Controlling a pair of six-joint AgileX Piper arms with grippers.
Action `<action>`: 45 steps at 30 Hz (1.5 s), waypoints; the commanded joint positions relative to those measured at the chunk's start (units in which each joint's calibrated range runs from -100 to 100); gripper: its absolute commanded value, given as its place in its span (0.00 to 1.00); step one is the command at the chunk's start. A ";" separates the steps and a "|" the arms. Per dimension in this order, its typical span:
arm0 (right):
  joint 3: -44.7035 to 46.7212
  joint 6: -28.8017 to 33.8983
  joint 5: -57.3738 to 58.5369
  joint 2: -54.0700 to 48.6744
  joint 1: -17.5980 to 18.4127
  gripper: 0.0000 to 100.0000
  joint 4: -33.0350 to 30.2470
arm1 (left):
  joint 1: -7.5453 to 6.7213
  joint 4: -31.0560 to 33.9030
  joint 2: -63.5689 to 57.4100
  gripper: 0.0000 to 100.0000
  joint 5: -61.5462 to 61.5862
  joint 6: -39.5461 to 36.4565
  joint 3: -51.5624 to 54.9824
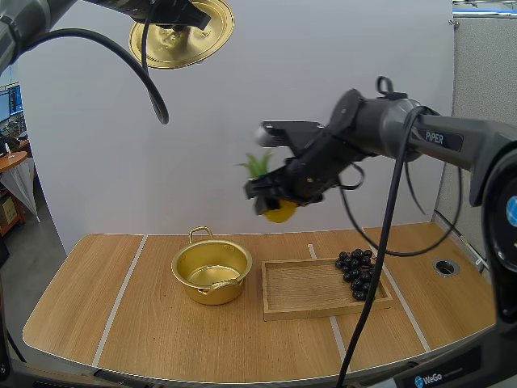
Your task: Open the pot, put the pineapple inside, and close it
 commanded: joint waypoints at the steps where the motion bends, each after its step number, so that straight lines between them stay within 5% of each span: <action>1: -0.72 1.18 -7.22 1.48 8.09 0.00 -0.89 | -0.20 0.30 -0.41 0.00 -1.87 -0.54 -0.60; 9: -0.72 6.69 -15.29 11.51 12.87 0.00 -8.10 | -0.20 0.30 -0.41 0.00 -1.87 -0.54 -0.60; 22: -8.48 7.42 -13.38 27.47 12.96 0.00 -8.99 | -0.20 0.30 -0.41 0.00 -1.87 -0.54 -0.60; 45: -9.28 7.74 -12.28 37.22 12.96 0.00 -9.28 | -0.20 0.30 -0.41 0.00 -1.87 -0.54 -0.60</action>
